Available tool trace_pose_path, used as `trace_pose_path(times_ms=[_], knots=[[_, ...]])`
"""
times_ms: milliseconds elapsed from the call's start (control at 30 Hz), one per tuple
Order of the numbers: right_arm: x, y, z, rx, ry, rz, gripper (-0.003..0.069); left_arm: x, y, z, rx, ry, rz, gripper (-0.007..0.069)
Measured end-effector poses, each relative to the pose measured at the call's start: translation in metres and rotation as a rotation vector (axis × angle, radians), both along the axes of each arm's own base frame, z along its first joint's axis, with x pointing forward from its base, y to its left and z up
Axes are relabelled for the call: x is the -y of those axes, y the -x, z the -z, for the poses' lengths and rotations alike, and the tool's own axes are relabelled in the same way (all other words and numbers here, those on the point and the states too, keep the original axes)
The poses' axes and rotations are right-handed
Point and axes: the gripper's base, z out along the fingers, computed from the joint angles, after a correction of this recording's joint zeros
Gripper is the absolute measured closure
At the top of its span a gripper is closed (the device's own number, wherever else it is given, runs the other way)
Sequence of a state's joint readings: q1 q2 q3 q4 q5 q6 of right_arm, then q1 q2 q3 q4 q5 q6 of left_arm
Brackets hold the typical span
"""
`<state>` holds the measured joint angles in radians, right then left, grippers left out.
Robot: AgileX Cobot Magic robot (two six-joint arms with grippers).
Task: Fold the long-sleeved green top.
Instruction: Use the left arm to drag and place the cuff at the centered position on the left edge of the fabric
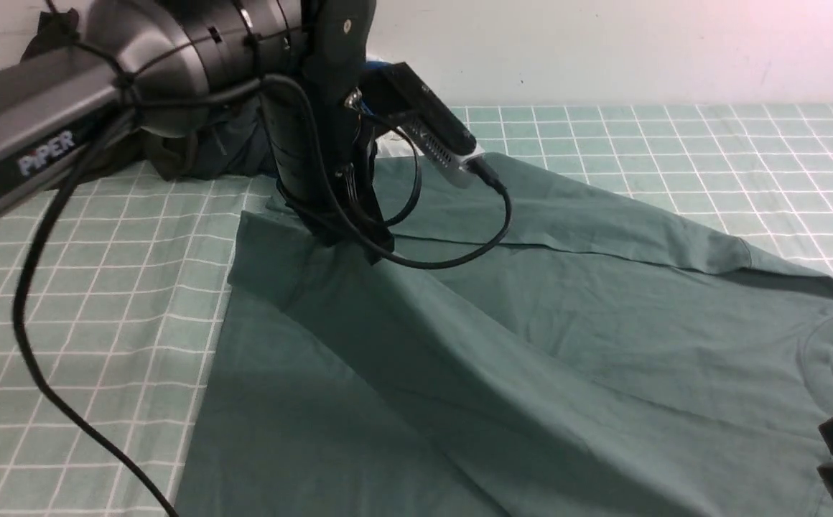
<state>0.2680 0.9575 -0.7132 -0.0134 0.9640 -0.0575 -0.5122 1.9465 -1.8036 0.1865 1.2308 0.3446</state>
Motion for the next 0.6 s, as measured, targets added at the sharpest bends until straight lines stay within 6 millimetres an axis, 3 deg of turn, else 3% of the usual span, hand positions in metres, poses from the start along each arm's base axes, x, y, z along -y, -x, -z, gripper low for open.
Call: trace_pose_path(times_ms=[100, 300, 467, 600], knots=[[0.000, 0.000, 0.000, 0.000, 0.000, 0.002, 0.0673, -0.006, -0.019, 0.026, -0.046, -0.027, -0.031, 0.0617], [0.000, 0.000, 0.000, 0.004, 0.000, 0.002, 0.0673, -0.018, -0.043, 0.054, -0.079, -0.041, -0.078, 0.0573], [0.000, -0.002, 0.000, 0.015, -0.002, 0.001, 0.0673, -0.026, -0.059, 0.068, -0.043, -0.019, -0.119, 0.0435], [-0.001, -0.005, 0.003, 0.004, 0.001, 0.001, 0.0673, -0.034, -0.072, 0.068, 0.022, 0.041, -0.242, 0.0323]])
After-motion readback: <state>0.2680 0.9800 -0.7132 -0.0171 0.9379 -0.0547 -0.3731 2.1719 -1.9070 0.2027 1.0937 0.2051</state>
